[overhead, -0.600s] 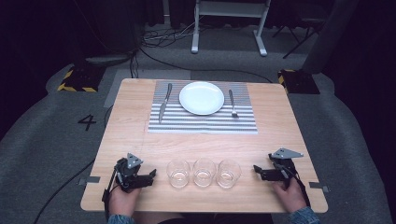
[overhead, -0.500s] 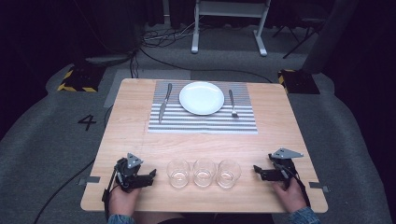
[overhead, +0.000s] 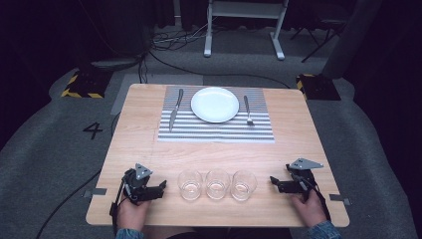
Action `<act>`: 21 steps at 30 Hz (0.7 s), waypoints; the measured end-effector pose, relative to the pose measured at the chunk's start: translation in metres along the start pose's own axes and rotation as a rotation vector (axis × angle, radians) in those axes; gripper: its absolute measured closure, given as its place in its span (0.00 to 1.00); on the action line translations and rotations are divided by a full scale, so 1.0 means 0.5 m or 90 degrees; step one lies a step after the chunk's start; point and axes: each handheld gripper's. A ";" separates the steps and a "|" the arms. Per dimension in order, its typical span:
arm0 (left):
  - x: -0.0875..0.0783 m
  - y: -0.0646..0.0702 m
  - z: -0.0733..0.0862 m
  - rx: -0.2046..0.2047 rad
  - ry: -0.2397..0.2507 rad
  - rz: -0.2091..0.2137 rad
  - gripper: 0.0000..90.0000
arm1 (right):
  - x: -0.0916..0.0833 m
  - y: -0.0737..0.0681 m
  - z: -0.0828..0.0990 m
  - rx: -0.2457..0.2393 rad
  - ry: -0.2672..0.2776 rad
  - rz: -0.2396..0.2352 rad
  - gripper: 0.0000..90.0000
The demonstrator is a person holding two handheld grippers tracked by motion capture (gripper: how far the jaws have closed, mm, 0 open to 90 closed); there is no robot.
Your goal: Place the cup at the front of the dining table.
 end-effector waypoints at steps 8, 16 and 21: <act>0.000 0.000 0.000 0.000 0.000 -0.001 0.16 | 0.000 0.000 0.000 0.000 0.000 0.000 0.16; -0.003 -0.004 0.001 0.004 0.003 0.010 0.17 | 0.000 0.000 0.000 0.000 0.000 0.000 0.16; -0.021 -0.004 -0.005 -0.009 0.017 0.015 0.17 | 0.000 0.000 0.000 0.000 0.000 0.000 0.16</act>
Point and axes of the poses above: each handheld gripper's, and its own axes: x roughly forward along the jaws, z roughly out of its underside, y roughly to its right, and after that the axes turned 14 degrees about z, right-handed
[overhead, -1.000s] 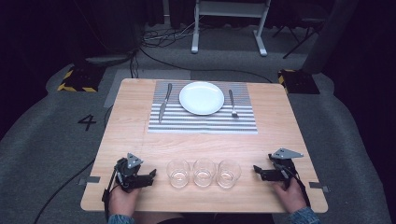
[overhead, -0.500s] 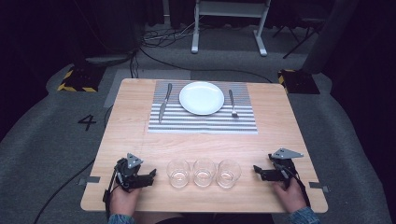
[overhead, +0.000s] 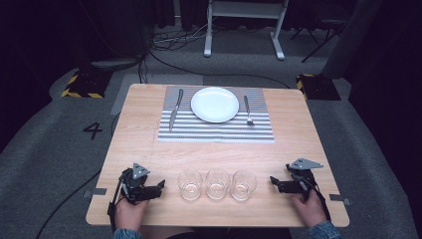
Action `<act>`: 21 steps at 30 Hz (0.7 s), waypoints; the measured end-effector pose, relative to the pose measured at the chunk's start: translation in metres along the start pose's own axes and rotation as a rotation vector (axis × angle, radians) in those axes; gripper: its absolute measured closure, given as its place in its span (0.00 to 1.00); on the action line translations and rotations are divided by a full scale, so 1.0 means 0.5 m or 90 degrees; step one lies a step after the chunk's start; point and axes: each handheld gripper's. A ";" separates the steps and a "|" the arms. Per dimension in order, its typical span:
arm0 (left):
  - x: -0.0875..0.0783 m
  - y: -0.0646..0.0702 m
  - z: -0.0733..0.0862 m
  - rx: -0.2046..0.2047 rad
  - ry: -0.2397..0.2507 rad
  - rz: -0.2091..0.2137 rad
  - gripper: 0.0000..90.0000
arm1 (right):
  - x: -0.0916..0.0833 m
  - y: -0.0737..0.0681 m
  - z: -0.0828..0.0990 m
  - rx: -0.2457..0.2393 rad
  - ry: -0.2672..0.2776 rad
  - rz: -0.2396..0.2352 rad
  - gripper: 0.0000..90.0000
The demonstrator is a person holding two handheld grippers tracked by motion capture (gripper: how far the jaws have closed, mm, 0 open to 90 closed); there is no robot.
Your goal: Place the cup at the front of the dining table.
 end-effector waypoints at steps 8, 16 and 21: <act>-0.028 0.027 -0.018 0.000 0.013 0.011 0.17 | 0.000 0.000 0.000 0.000 0.000 0.000 0.16; -0.058 0.067 -0.035 0.017 0.036 0.034 0.17 | 0.000 0.000 0.000 0.000 0.000 0.000 0.16; -0.069 0.088 -0.045 0.028 0.040 0.051 0.17 | 0.000 0.000 0.000 0.000 0.000 0.000 0.16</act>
Point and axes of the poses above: each handheld gripper's, and its own axes: x roughly forward along the jaws, z roughly out of its underside, y roughly to its right, and after that the axes turned 14 degrees about z, right-handed
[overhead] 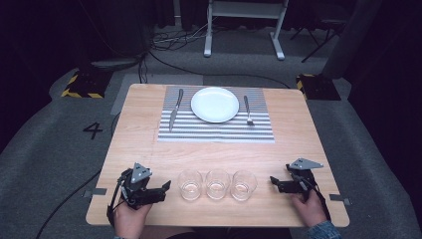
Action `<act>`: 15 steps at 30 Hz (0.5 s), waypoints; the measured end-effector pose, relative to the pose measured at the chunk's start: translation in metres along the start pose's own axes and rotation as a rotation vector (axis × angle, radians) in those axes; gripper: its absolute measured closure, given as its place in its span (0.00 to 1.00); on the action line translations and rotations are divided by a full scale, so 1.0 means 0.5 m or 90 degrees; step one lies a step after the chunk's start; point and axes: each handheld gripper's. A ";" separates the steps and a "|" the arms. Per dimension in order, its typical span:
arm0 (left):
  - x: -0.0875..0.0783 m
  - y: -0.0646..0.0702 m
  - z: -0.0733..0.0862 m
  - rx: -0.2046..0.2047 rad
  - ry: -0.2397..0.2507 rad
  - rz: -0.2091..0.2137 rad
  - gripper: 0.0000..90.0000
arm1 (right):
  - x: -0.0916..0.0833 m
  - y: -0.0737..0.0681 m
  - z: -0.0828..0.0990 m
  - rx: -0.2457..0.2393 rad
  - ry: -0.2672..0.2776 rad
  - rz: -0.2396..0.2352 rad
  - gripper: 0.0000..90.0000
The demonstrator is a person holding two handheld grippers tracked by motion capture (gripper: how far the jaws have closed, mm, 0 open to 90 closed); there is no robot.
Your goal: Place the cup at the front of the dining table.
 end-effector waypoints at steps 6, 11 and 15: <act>-0.009 0.026 -0.013 0.028 -0.002 0.014 0.17 | 0.000 0.000 0.000 0.000 0.000 0.000 0.16; -0.017 0.045 -0.024 0.042 0.012 0.031 0.17 | 0.000 0.000 0.000 0.000 0.000 0.000 0.16; -0.021 0.056 -0.029 0.048 0.028 0.068 0.17 | 0.000 0.000 0.000 0.000 0.000 0.000 0.16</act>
Point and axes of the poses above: each handheld gripper's, and its own axes: x roughly forward along the jaws, z roughly out of its underside, y roughly to its right, and after that the axes turned 14 degrees about z, right-handed
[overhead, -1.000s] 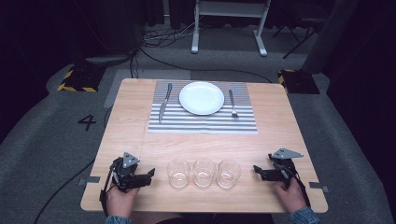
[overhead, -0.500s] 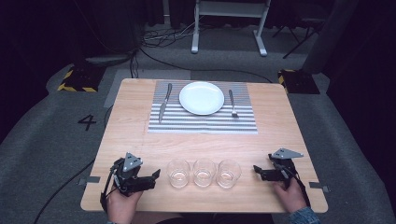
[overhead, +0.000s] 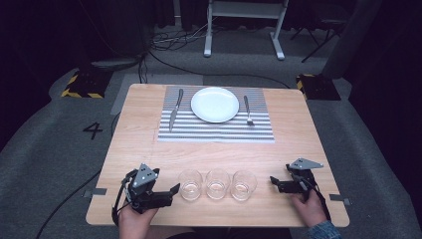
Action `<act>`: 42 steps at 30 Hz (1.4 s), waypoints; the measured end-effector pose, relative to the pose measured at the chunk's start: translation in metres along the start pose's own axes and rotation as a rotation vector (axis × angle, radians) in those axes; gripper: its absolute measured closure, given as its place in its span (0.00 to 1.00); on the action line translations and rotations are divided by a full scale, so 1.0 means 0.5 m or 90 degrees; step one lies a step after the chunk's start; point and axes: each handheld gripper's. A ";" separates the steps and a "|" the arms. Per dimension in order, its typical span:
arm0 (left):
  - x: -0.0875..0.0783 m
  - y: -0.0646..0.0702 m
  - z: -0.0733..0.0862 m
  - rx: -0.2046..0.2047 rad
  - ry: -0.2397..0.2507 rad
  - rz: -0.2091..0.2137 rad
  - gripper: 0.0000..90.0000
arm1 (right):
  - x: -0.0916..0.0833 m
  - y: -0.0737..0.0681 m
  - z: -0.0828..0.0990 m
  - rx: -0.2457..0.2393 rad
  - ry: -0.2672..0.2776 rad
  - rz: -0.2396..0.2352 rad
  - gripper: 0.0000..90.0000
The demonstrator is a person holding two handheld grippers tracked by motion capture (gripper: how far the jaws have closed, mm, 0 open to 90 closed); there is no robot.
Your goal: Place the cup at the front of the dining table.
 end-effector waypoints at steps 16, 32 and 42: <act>0.054 0.051 -0.009 0.015 0.024 0.033 0.17 | 0.000 0.000 0.000 0.000 0.000 0.000 0.16; 0.115 0.055 0.007 -0.019 0.024 0.004 0.11 | 0.000 0.000 0.000 0.000 0.000 0.000 0.16; 0.151 0.048 0.025 -0.006 0.009 -0.010 0.11 | 0.000 0.000 0.000 0.000 0.000 0.000 0.16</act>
Point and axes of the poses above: each handheld gripper's, and its own axes: x roughly forward along the jaws, z roughly out of its underside, y roughly to its right, and after that the axes turned 14 degrees about z, right-handed
